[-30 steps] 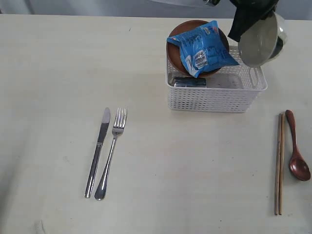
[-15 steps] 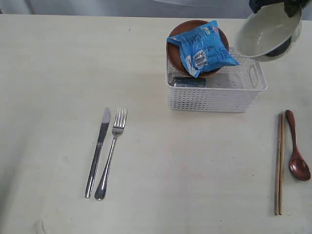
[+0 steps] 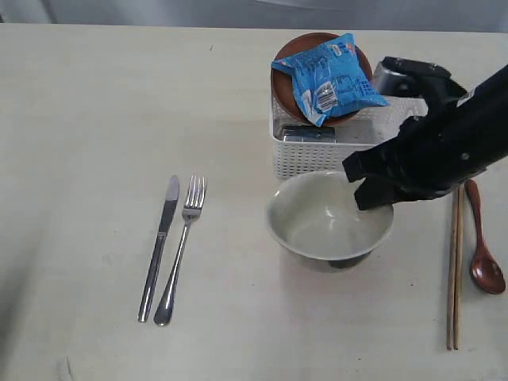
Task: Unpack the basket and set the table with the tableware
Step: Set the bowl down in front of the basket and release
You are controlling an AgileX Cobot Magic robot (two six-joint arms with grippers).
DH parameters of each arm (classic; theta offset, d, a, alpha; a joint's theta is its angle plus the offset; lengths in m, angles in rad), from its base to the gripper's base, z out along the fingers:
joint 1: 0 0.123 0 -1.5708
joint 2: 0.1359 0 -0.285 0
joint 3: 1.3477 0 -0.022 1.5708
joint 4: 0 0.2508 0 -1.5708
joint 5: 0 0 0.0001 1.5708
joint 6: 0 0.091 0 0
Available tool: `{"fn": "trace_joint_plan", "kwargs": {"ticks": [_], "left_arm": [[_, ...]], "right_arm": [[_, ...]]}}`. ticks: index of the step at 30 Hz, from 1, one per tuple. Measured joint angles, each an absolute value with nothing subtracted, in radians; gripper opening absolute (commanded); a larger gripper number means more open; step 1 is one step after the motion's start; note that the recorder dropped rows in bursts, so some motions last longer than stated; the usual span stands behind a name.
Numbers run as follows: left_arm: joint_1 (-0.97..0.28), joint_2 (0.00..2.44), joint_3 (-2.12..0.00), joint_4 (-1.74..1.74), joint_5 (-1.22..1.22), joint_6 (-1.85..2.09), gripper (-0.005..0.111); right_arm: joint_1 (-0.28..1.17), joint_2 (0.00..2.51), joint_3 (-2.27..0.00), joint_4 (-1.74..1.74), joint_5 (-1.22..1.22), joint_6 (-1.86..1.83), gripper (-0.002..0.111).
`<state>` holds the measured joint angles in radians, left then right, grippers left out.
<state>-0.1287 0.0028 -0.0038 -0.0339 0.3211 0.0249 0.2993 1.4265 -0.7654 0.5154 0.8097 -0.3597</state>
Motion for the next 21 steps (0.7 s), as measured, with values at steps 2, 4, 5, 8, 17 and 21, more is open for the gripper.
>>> {"fn": "trace_joint_plan", "kwargs": {"ticks": [2,4,5,8,17,21], "left_arm": [[-0.129,0.003,-0.004,-0.034,0.321,0.025,0.0],[-0.129,0.003,-0.004,-0.034,0.321,0.025,0.0],[-0.129,0.003,-0.004,-0.034,0.321,0.025,0.0],[-0.129,0.003,-0.004,-0.034,0.321,0.025,0.0],[-0.129,0.003,-0.004,-0.034,0.321,0.025,0.0],[-0.129,0.003,-0.004,-0.034,0.321,0.025,0.0]], "right_arm": [[0.299,1.476,-0.757,0.449,0.748,-0.359,-0.001],[0.299,1.507,-0.753,0.284,0.684,-0.244,-0.001],[0.299,1.512,-0.753,0.242,0.663,-0.212,-0.001],[0.299,1.532,-0.753,0.216,0.604,-0.175,-0.001],[0.388,1.629,-0.755,0.332,0.532,-0.285,-0.001],[0.411,1.645,-0.759,0.335,0.486,-0.288,-0.001]]}}
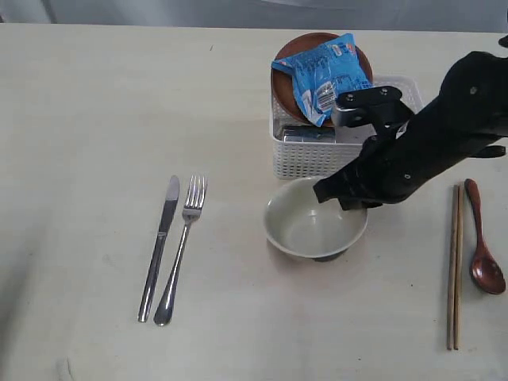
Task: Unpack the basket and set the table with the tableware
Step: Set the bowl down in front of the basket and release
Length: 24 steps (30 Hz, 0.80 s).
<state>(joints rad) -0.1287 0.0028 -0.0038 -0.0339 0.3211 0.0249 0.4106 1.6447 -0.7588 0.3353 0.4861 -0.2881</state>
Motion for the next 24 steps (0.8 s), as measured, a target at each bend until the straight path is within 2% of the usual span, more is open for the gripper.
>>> {"fn": "trace_joint_plan", "kwargs": {"ticks": [4,8,10,24], "left_arm": [[-0.129,0.003,-0.004,-0.034,0.321,0.025,0.0],[-0.129,0.003,-0.004,-0.034,0.321,0.025,0.0],[-0.129,0.003,-0.004,-0.034,0.321,0.025,0.0],[-0.129,0.003,-0.004,-0.034,0.321,0.025,0.0]], "right_arm": [[0.411,1.645,-0.759,0.335,0.475,-0.306,0.003],[0.413,1.647,-0.759,0.315,0.5,-0.313,0.025],[0.413,1.654,-0.757,0.296,0.544,-0.315,0.03],[0.413,1.655,-0.77,0.261,0.707,-0.318,0.03]]}}
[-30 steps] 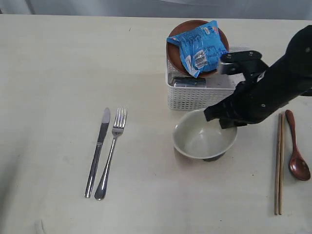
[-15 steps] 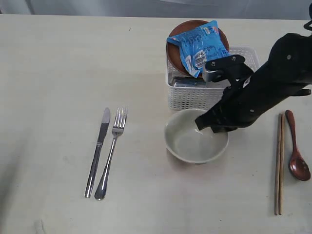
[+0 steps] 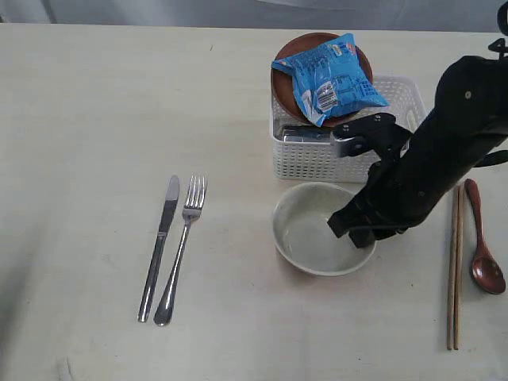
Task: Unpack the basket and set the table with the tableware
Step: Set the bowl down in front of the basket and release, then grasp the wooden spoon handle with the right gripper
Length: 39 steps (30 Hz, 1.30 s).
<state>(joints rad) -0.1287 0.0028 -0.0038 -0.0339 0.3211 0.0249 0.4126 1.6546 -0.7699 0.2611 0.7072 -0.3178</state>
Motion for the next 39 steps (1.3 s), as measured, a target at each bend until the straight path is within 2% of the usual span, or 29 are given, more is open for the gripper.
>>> {"fn": "trace_joint_plan", "kwargs": {"ticks": [11,16,19,27,33,39], "left_arm": [[-0.129,0.003,-0.004,-0.034,0.321,0.025,0.0],[-0.129,0.003,-0.004,-0.034,0.321,0.025,0.0],[-0.129,0.003,-0.004,-0.034,0.321,0.025,0.0],[-0.129,0.003,-0.004,-0.034,0.321,0.025,0.0],[-0.129,0.003,-0.004,-0.034,0.321,0.025,0.0],[-0.129,0.003,-0.004,-0.034,0.321,0.025,0.0]], "right_arm": [[0.413,1.655,-0.773,0.244,0.792,-0.329,0.031],[0.413,1.655,-0.785,0.244,0.794,-0.33,0.043],[0.413,1.655,-0.821,0.228,0.825,-0.308,0.045],[0.408,1.586,-0.965,-0.139,1.048,0.058,0.045],[0.248,1.569,-0.958,-0.251,1.128,0.169,0.045],[0.063,1.569,-0.868,-0.228,1.011,0.183,0.045]]}}
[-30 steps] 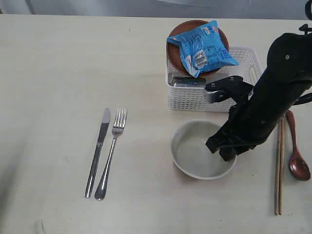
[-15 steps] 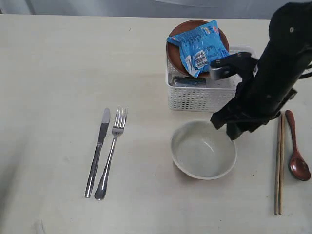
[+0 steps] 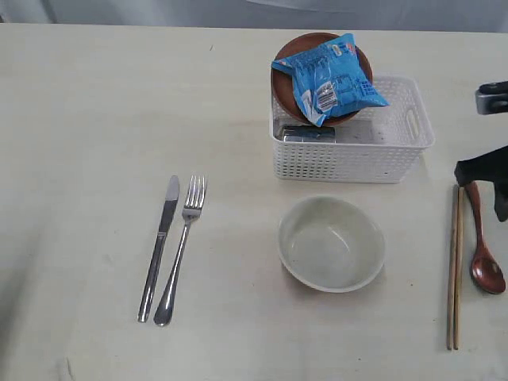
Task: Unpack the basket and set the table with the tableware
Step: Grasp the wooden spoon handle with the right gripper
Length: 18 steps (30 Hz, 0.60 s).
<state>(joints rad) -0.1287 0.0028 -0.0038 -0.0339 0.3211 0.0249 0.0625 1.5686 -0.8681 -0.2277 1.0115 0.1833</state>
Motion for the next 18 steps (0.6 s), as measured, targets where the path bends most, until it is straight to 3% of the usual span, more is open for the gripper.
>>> {"fn": "trace_joint_plan", "kwargs": {"ticks": [8,16,18], "left_arm": [[-0.129,0.003,-0.004,-0.034,0.321,0.025,0.0],[-0.129,0.003,-0.004,-0.034,0.321,0.025,0.0],[-0.129,0.003,-0.004,-0.034,0.321,0.025,0.0]], "right_arm": [[0.011,1.602,-0.835,-0.167,0.865,0.15,0.044],[0.01,1.707,-0.835,-0.192,0.805,0.146,0.027],[0.01,1.724,-0.833,-0.2,0.786,0.143,0.028]]}}
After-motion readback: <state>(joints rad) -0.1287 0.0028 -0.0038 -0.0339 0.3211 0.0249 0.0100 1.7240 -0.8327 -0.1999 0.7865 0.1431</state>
